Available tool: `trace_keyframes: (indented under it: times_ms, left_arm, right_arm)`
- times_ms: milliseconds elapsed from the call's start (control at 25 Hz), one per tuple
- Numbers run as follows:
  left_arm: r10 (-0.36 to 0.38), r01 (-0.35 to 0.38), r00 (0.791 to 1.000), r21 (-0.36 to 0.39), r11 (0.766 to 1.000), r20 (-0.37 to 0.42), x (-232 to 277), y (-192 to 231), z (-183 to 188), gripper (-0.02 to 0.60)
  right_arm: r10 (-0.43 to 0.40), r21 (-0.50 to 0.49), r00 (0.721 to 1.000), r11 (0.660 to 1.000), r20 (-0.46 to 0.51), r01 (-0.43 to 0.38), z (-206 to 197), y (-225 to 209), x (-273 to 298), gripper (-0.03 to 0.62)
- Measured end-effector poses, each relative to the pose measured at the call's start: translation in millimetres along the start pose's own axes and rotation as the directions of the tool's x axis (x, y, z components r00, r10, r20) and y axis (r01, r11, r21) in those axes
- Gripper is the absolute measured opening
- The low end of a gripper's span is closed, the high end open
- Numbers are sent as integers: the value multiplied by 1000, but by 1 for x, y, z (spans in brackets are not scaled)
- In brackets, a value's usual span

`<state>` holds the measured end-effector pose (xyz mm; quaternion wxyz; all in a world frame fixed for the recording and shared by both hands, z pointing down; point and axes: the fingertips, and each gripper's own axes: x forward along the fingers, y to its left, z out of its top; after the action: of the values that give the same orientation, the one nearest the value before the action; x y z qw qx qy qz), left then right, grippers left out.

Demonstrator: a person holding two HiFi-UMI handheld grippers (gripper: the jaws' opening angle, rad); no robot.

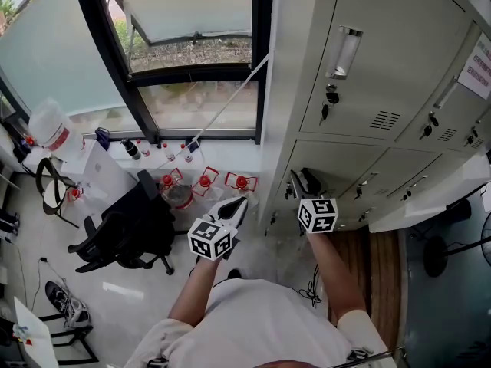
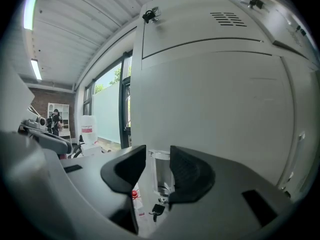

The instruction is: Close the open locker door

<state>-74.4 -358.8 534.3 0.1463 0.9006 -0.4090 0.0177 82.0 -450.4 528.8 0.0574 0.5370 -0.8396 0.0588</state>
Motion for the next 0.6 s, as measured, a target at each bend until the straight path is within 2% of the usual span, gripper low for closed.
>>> trace_keyframes:
  times_ms: [600]
  left_arm:
    - [-41,41,999,-10,999,-6,1,-7,-4,15]
  right_arm:
    - [-28,-15,1000,1000,-4,28,6,-1,-13,150]
